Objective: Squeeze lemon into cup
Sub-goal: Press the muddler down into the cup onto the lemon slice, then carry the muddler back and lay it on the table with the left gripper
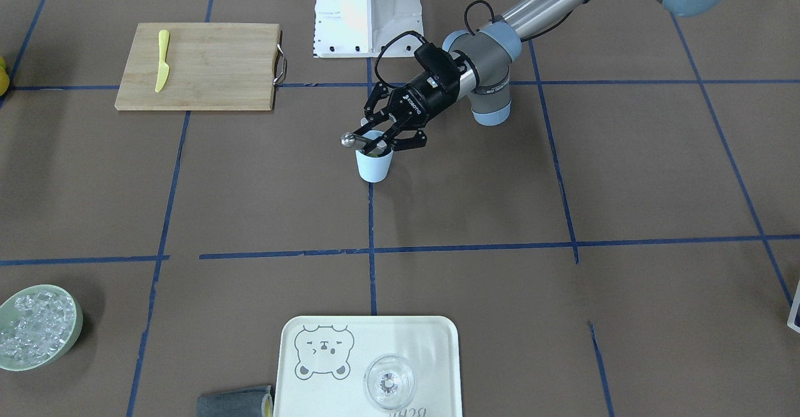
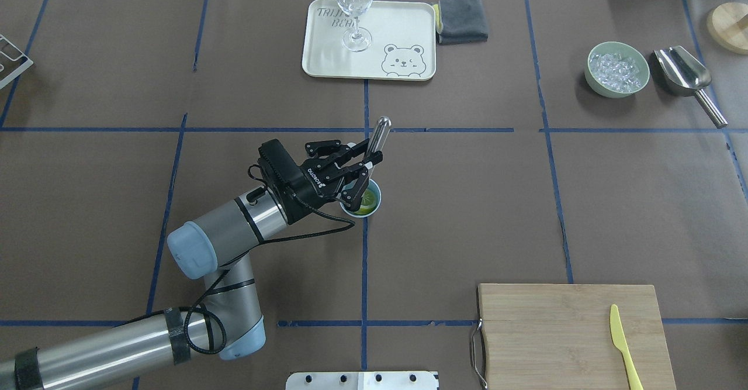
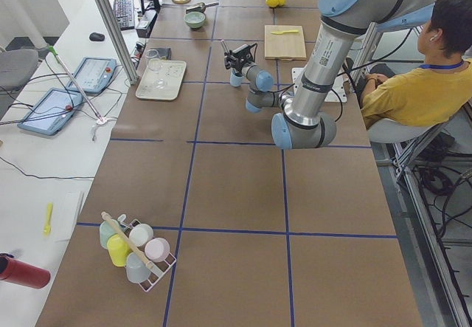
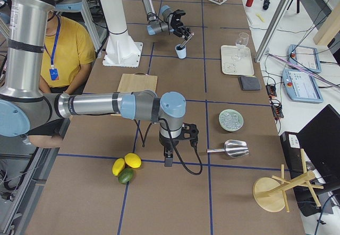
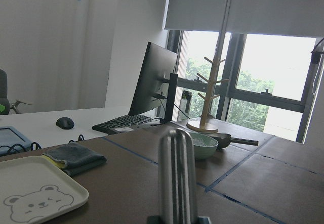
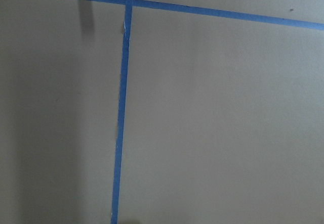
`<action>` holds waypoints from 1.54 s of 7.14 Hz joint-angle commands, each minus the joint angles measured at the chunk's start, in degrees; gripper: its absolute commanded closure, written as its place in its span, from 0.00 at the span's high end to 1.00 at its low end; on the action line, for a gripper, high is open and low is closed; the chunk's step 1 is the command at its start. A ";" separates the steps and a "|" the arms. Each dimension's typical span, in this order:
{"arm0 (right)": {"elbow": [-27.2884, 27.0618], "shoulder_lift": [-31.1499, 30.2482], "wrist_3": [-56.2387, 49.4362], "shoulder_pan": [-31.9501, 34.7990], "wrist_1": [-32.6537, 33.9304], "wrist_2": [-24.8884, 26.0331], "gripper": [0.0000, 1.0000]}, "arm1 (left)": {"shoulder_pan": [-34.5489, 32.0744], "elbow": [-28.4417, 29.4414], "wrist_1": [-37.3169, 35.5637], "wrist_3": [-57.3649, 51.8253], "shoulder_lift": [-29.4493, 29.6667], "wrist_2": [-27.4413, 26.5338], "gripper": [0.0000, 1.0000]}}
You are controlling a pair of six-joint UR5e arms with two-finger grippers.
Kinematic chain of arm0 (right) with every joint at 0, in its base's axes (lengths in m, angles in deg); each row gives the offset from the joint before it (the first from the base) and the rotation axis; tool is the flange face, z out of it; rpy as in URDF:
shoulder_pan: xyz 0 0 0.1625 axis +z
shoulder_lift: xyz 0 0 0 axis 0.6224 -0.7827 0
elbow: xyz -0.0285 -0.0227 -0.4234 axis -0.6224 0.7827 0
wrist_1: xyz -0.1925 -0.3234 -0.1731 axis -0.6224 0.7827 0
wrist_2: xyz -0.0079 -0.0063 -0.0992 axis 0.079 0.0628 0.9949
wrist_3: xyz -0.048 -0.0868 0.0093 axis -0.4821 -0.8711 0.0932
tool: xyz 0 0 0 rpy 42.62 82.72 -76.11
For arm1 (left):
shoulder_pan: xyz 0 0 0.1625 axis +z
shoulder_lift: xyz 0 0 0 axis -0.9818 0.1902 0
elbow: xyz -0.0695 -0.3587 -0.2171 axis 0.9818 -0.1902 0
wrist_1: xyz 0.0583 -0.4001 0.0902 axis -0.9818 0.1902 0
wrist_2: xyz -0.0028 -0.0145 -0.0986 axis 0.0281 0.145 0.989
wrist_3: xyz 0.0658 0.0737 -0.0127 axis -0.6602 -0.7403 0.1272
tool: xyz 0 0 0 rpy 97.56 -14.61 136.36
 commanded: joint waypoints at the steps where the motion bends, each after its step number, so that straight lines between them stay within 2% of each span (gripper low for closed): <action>1: -0.03 0.00 0.07 0.09 0.00 -0.12 1.00 | -0.71 -4.46 -0.28 0.35 0.12 0.00 0.00; 2: -0.03 0.00 0.07 0.00 0.00 -0.12 1.00 | -1.67 -7.09 -0.36 0.96 0.12 0.08 0.00; 3: -0.03 0.00 0.07 0.00 0.00 -0.12 1.00 | -2.55 -10.68 -5.41 0.97 -0.23 0.09 0.00; 6: 0.40 -0.09 0.07 0.00 0.00 -0.12 1.00 | -4.13 -19.92 -34.47 2.28 -0.85 0.26 0.00; 9: 1.37 0.00 0.25 0.00 0.00 -0.21 1.00 | -9.91 -28.36 -62.86 5.80 -3.74 9.19 0.00; 11: 1.90 -0.09 0.25 0.00 0.00 -0.21 1.00 | -15.62 -32.84 -82.80 5.72 -4.18 17.01 0.00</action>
